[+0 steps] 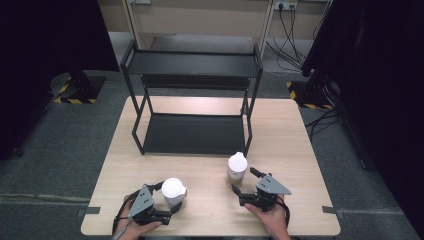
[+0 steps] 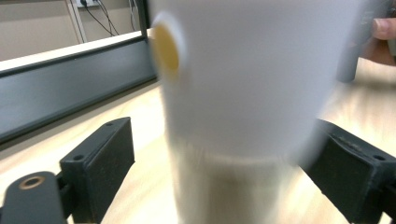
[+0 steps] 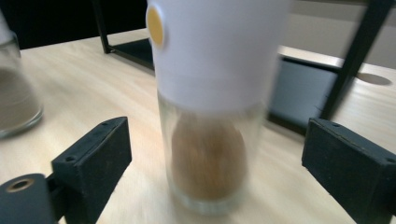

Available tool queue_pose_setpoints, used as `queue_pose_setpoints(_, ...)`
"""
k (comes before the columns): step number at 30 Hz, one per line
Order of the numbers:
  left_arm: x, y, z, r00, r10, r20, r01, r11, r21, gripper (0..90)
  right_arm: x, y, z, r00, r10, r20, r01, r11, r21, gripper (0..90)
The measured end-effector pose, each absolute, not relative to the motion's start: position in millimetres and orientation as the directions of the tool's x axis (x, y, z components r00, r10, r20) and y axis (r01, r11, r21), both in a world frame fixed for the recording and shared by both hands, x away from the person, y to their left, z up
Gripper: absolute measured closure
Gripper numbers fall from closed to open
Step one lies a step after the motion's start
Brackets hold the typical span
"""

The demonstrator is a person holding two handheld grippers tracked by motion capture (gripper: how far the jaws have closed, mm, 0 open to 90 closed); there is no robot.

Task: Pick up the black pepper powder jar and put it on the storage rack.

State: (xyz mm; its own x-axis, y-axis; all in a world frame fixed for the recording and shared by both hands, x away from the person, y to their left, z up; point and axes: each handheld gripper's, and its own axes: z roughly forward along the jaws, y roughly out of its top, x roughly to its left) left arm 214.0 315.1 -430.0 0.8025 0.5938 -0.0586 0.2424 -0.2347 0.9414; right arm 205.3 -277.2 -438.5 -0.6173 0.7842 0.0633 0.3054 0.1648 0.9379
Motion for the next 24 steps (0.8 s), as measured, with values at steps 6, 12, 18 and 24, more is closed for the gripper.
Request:
queue_pose_setpoints(6,199.7,327.8,-433.4,0.787,0.615,-0.054,0.226,-0.206,0.952,10.9,184.3,-295.8,-444.2,-0.572,0.815,0.085,0.293,0.106,0.95,7.0)
queue_pose_setpoints(12,198.8,329.6,-435.0,0.781,0.621,-0.067,0.232,-0.188,0.954,10.9,180.5,-296.3,-446.2,-0.57,0.818,0.077,0.277,0.103,0.955,7.1)
queue_pose_setpoints(18,197.5,329.1,-435.5,0.786,0.616,-0.05,0.215,-0.197,0.957,10.7,178.8,-297.4,-447.6,-0.567,0.82,0.083,0.274,0.092,0.957,7.0)
queue_pose_setpoints(24,199.2,323.7,-437.5,0.796,0.604,-0.043,0.199,-0.194,0.961,10.5,179.9,-297.6,-446.7,-0.567,0.819,0.088,0.281,0.092,0.955,6.8)
